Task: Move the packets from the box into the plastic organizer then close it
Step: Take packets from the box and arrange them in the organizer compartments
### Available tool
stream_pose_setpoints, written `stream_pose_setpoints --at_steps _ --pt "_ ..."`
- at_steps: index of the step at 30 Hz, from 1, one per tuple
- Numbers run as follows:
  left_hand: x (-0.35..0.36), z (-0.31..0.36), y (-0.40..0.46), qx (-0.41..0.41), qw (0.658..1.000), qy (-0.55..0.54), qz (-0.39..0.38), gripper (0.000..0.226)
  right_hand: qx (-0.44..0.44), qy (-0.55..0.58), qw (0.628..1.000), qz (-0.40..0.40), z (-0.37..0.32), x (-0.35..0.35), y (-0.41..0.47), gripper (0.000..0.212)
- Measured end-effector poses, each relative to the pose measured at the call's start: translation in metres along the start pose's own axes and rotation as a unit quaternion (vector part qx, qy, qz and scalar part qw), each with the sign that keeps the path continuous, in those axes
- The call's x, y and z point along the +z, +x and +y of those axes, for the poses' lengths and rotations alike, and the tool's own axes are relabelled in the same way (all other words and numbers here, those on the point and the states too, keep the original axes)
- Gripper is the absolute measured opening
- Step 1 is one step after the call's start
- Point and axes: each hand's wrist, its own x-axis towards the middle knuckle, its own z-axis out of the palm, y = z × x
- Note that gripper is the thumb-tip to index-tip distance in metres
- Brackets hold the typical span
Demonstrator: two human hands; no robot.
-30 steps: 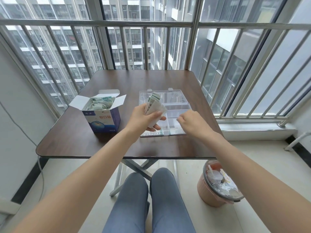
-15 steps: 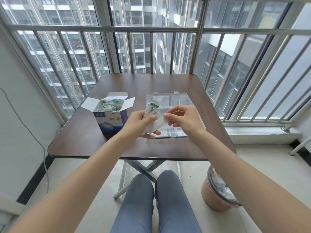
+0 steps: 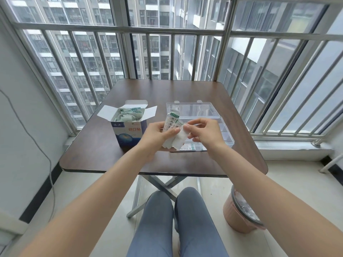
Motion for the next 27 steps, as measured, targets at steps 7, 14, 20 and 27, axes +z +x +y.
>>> stream_pose_setpoints --at_steps 7,14,20,27 --pt "-0.011 0.001 -0.002 0.031 0.999 0.003 0.043 0.005 0.03 0.065 0.997 -0.019 0.001 -0.004 0.002 0.007" --pt "-0.018 0.0 -0.003 0.084 0.98 0.156 0.091 0.007 0.025 0.163 0.983 -0.079 -0.005 -0.012 0.008 0.009" --pt "-0.011 -0.001 -0.002 0.082 0.986 0.118 0.088 0.01 0.038 0.185 0.979 -0.076 -0.004 -0.011 0.012 0.021" --pt "-0.009 -0.004 0.0 0.093 0.967 0.213 0.101 0.008 -0.001 -0.041 0.996 -0.079 0.007 -0.017 0.021 0.013"
